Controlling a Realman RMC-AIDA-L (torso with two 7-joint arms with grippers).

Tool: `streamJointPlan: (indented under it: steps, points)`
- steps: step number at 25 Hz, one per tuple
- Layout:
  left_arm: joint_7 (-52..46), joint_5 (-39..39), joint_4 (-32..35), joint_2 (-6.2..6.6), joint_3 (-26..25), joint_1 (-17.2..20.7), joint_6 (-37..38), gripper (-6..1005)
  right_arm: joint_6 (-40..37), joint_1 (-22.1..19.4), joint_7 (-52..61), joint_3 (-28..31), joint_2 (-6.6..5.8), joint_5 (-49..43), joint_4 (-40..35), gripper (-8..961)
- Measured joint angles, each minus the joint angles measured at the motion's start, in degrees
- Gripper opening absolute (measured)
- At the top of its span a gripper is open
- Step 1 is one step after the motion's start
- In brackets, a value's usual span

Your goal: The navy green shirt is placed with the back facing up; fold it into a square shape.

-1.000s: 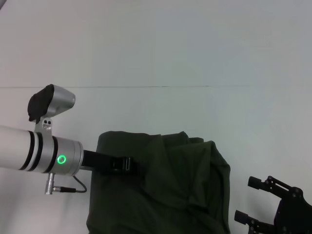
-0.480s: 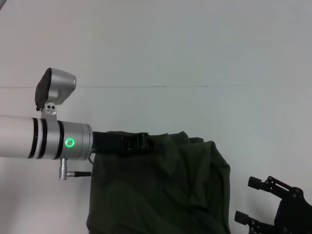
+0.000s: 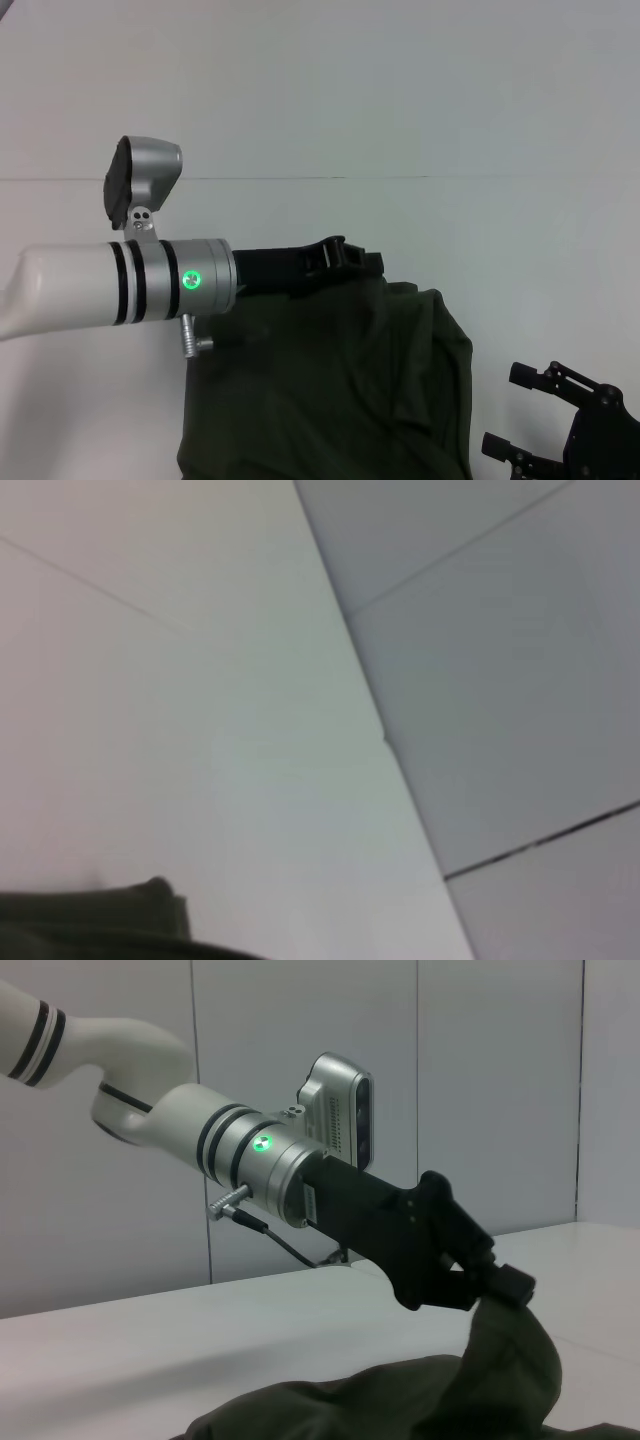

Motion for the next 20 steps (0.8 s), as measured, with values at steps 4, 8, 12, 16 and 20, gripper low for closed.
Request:
streamJointPlan:
  steps: [4, 8, 12, 16, 20]
  points:
    - [4.07, -9.24, -4.92, -0.44, 0.0, -0.17, -1.55, 36, 0.0, -0.04, -0.17, 0.76, 0.0, -0.01, 0.03, 838]
    - [6.23, -13.57, -7.07, -0.47, 0.0, -0.01, -1.59, 58, 0.0, -0.03, -0.24, 1.26, -0.01, -0.01, 0.05, 835]
    - [10.92, -20.15, -10.63, -0.8, 0.01, 0.46, -0.72, 142, 0.0, -0.04, -0.24, 1.75, -0.07, 0.27, 0.07, 833]
    - [13.46, -23.52, -12.75, -0.77, 0.25, 0.62, 0.56, 251, -0.03, -0.02, 0.32, 2.89, 0.03, 0.32, 0.25, 831]
    - [13.57, -23.55, -10.87, 0.34, 0.5, 2.81, 3.25, 435, -1.88, 0.76, 4.99, 4.57, 0.07, 0.45, 0.87, 829]
